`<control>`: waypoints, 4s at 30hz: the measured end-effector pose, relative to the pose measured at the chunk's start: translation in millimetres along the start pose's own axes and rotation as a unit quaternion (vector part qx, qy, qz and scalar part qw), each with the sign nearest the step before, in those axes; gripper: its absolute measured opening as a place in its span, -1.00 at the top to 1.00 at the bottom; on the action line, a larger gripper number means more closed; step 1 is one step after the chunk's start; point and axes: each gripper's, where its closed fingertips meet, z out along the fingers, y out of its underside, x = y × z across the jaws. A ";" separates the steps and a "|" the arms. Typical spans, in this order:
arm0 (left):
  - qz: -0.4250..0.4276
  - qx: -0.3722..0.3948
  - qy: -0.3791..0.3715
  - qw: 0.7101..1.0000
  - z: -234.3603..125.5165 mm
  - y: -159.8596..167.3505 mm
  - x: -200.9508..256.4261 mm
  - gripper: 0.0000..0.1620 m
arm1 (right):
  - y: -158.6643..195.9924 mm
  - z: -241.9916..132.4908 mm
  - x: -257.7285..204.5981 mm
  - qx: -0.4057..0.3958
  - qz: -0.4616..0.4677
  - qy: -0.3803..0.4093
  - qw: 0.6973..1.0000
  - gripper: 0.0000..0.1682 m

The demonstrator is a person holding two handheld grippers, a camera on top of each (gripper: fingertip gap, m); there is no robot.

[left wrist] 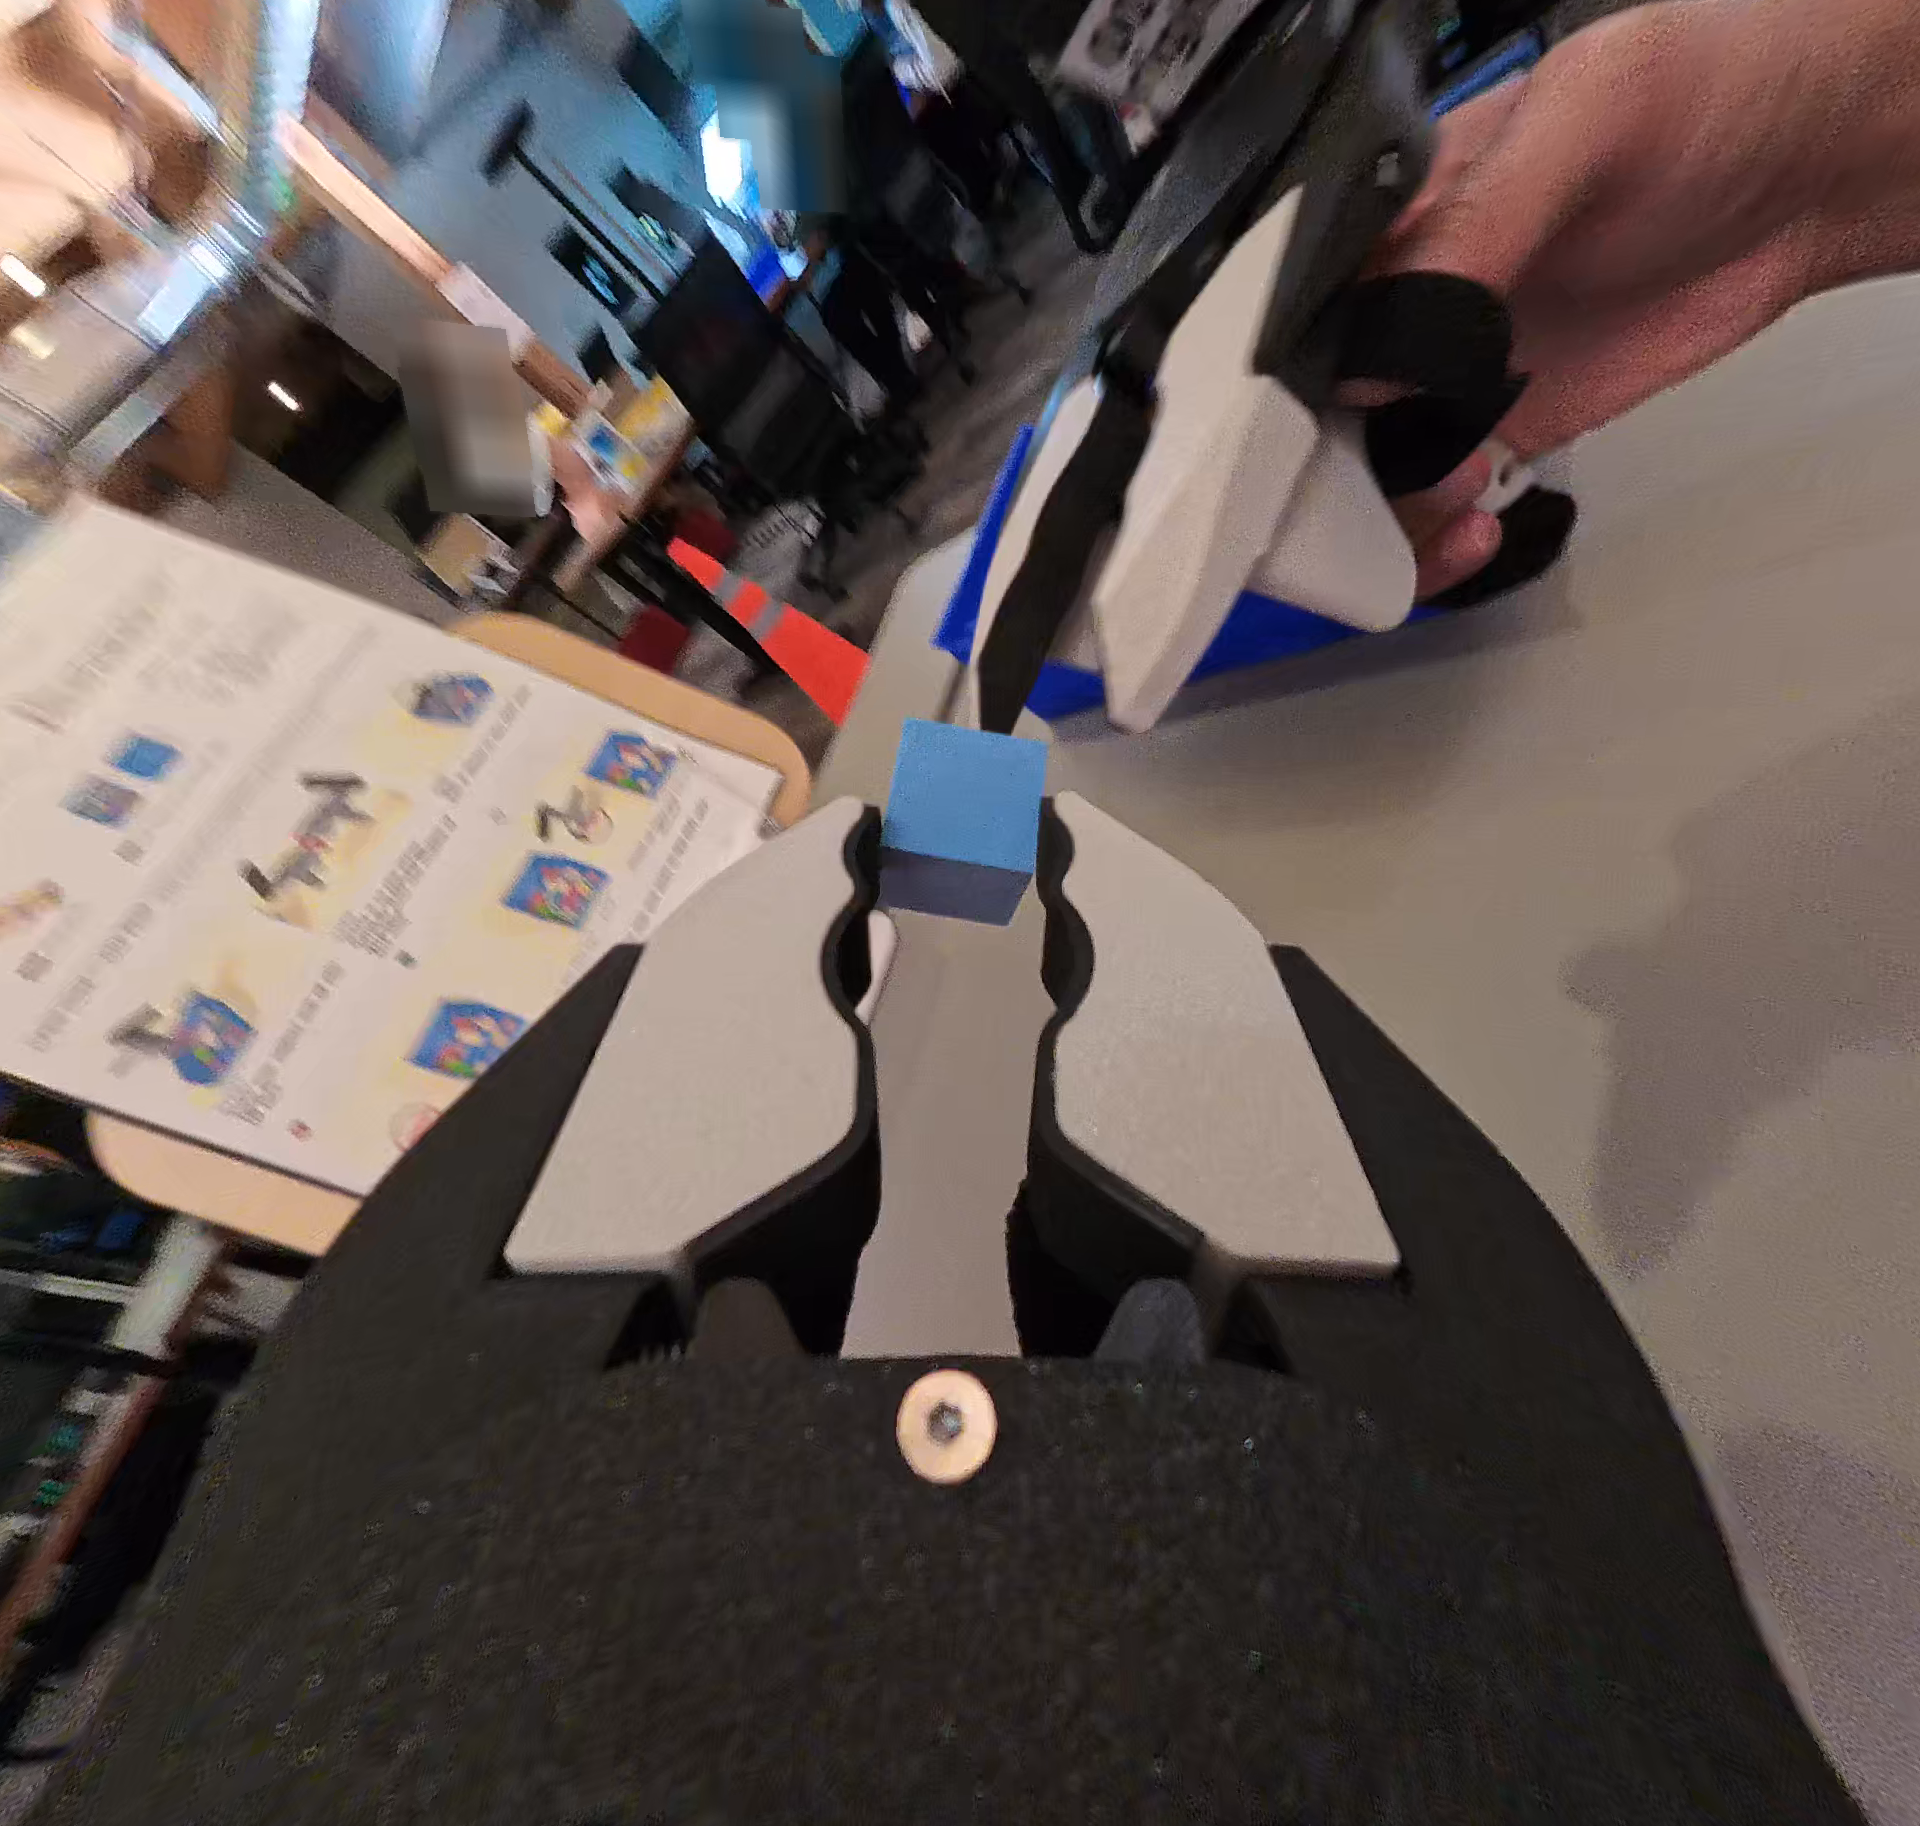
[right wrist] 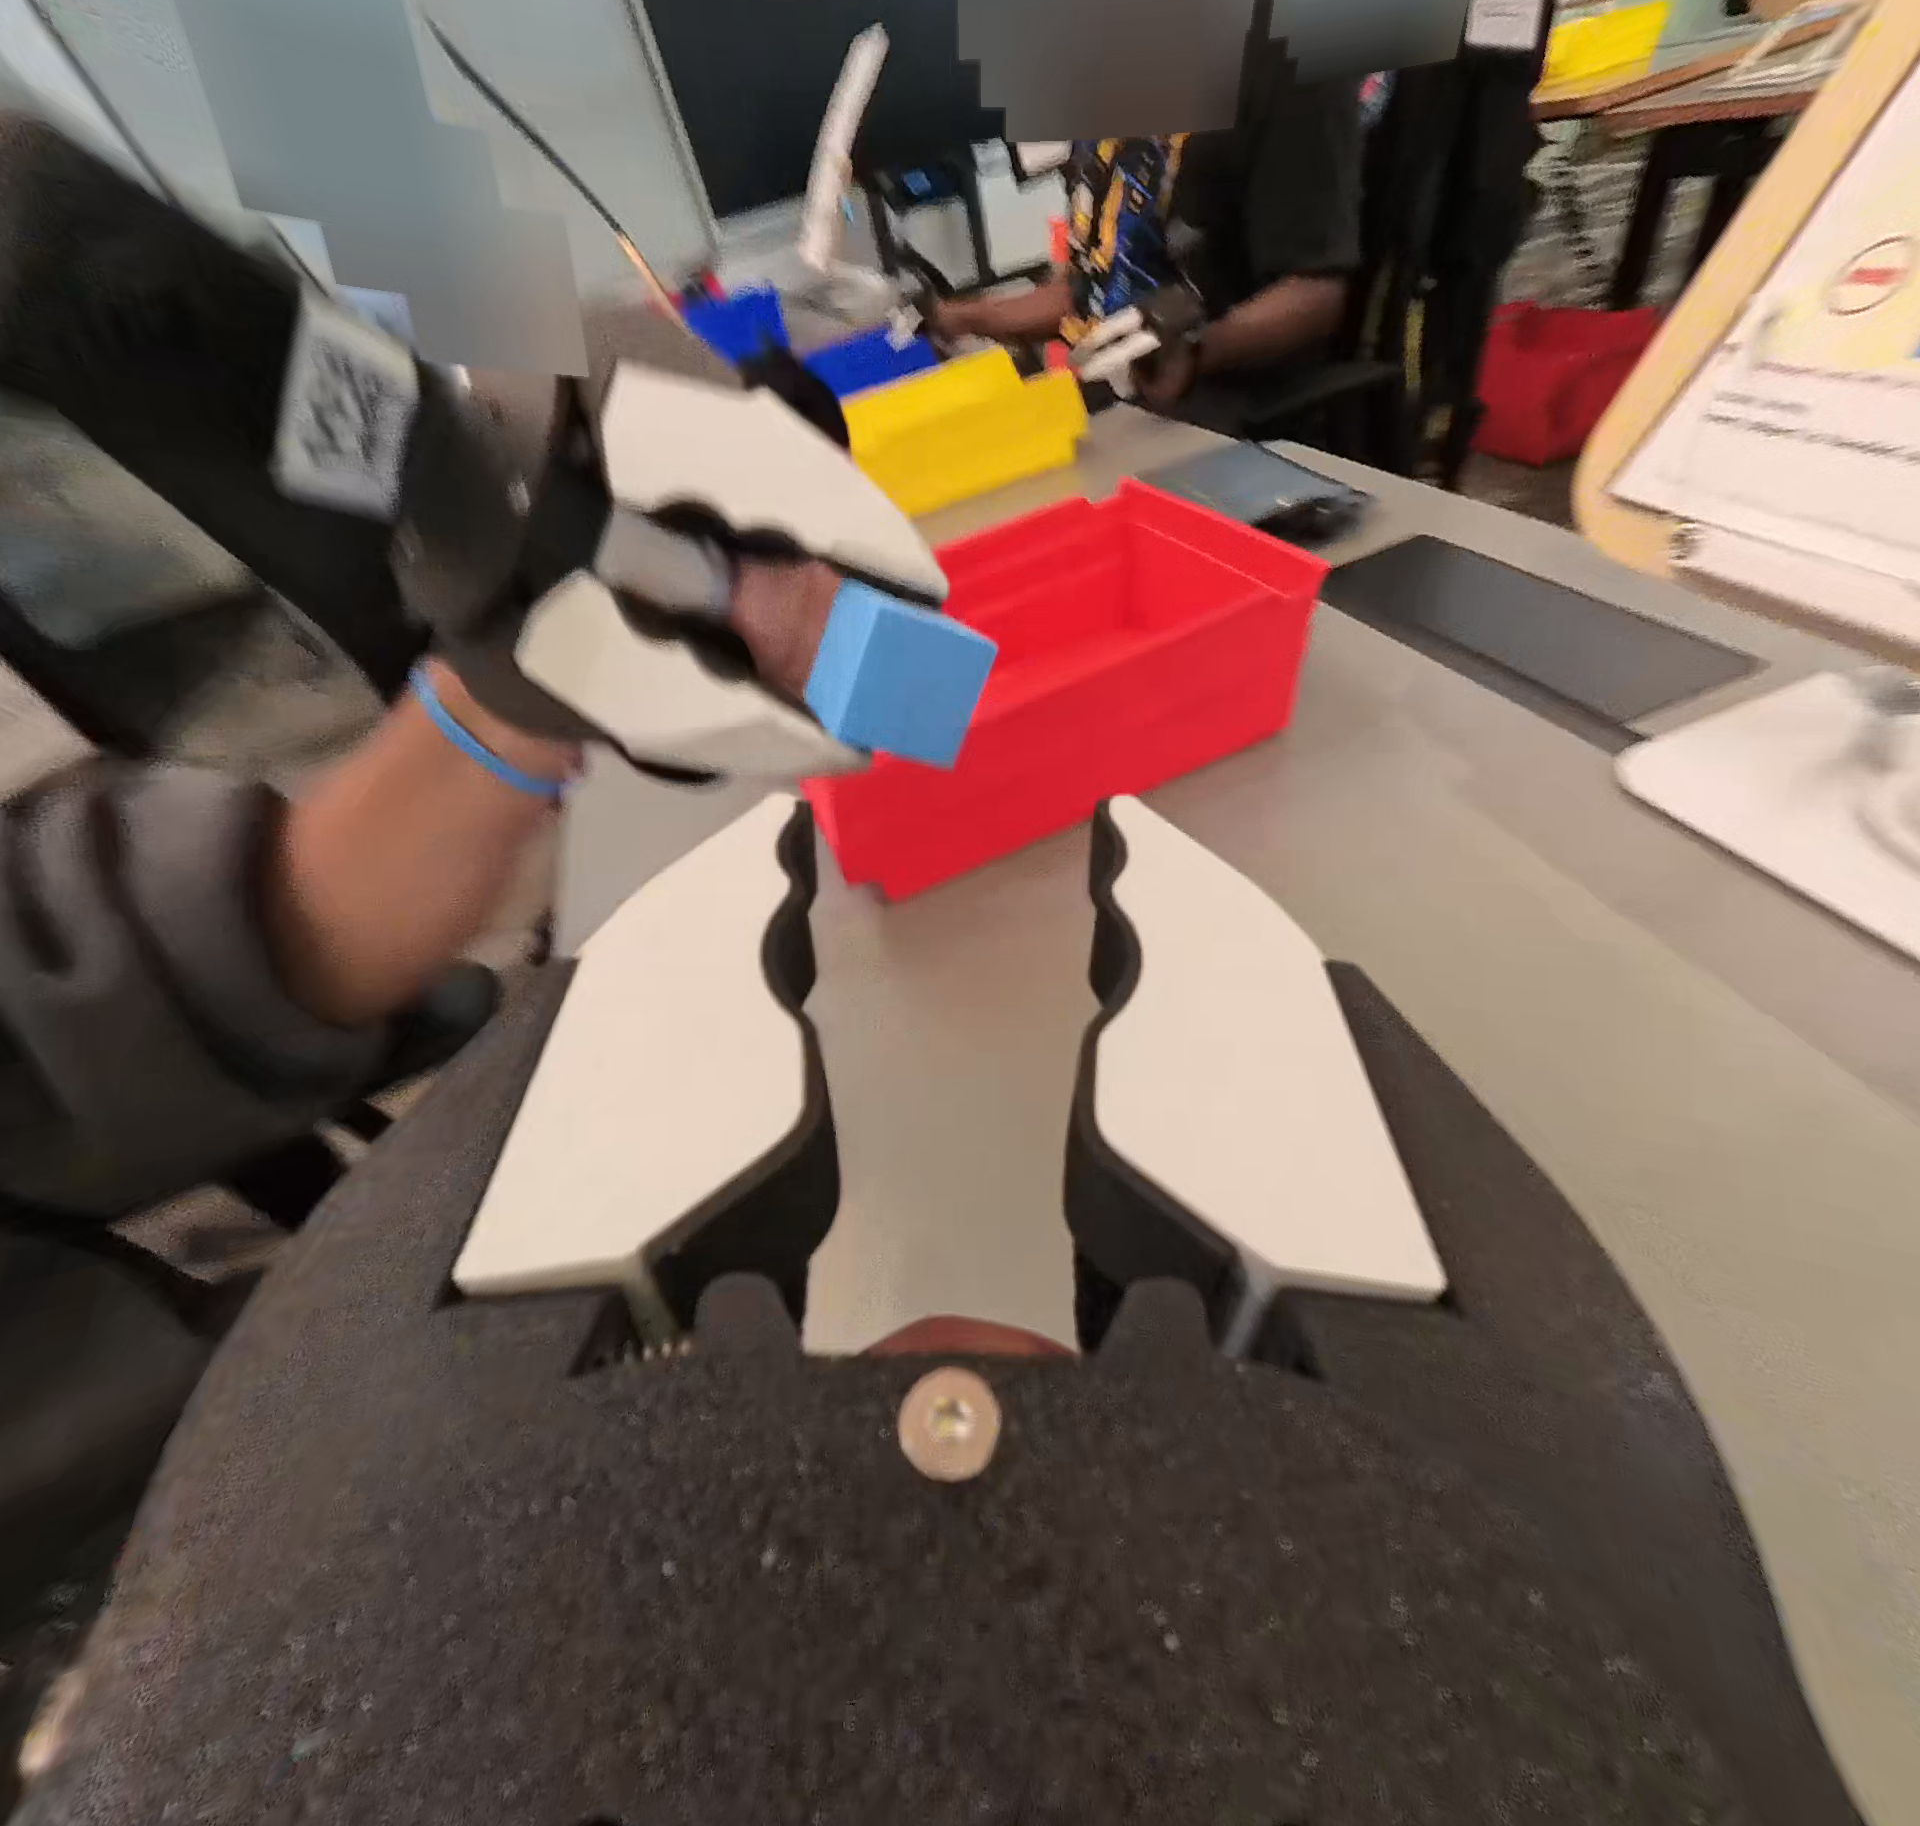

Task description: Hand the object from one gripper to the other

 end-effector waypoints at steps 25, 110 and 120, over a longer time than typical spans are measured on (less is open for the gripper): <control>-0.250 -0.007 0.048 0.967 -7.7 38.2 91.6 0.55 | 4.9 -42.6 31.8 0.002 0.162 -0.064 0.985 0.69; -0.091 -0.835 0.311 0.445 -274.9 332.6 33.2 0.36 | 200.9 -151.9 5.2 -0.125 0.048 0.293 0.947 0.34; -0.086 -0.839 0.310 0.439 -267.4 322.8 36.8 0.43 | 205.3 -148.1 1.2 -0.142 0.044 0.279 0.949 0.34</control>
